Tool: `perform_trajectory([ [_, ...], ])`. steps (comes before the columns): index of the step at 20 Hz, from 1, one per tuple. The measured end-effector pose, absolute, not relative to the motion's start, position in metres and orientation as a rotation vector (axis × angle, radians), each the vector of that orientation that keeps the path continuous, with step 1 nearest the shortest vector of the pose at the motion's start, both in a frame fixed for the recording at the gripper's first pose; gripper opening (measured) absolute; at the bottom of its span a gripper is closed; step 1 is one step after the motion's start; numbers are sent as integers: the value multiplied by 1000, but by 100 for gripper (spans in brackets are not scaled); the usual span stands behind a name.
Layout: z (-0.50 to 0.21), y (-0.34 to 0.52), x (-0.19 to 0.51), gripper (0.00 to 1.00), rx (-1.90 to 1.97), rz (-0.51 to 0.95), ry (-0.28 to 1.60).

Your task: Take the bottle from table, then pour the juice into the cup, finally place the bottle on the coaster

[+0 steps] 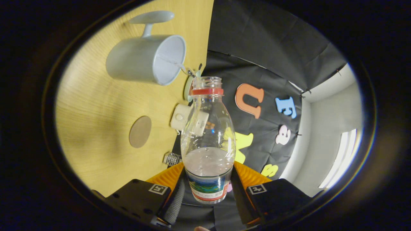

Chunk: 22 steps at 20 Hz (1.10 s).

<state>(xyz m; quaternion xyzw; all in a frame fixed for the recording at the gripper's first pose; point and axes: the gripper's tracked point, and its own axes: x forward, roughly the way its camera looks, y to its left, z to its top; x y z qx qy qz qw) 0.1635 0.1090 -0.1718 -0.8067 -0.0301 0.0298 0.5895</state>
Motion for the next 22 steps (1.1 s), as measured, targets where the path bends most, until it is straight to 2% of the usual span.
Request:
perform_trajectory([
  [22, -136, 116, 164, 76, -2029, 49, -116],
])
